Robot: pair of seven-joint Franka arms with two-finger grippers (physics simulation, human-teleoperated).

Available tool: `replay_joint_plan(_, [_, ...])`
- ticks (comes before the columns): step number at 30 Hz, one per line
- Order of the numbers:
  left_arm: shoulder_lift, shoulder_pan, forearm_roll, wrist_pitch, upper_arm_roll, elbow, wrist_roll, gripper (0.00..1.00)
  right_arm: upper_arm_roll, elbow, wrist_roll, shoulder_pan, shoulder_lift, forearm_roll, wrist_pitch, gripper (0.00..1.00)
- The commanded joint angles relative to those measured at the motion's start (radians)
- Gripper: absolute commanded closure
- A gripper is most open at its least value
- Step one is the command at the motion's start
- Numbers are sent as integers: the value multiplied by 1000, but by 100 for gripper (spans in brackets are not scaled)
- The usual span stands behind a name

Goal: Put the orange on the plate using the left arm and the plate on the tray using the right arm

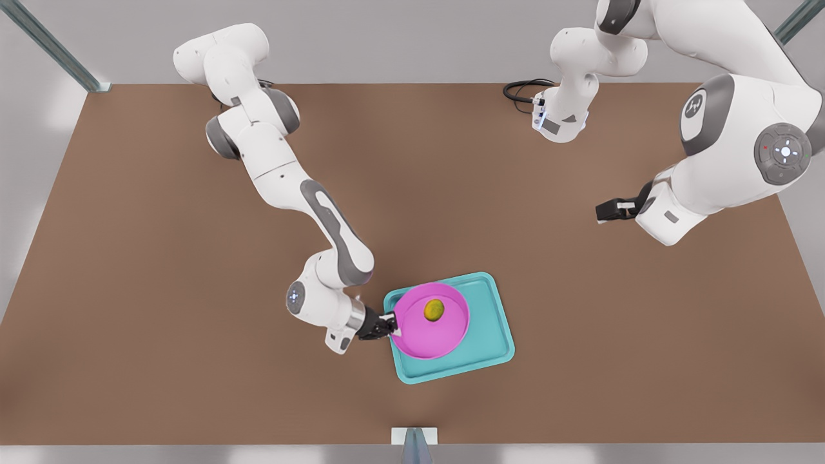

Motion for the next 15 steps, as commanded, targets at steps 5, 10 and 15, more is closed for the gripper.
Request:
replay_joint_plan(5, [1,0,0,14,0,3,-6,0,-1,9,118,6,10,-6,17,0])
replay_joint_plan(10, [3,0,0,14,0,1,-6,0,7,3,122,31,-29,-3,16,0])
replay_joint_plan(15, [4,-2,0,14,0,1,-6,0,1,-382,122,-20,-322,-110,-99,0])
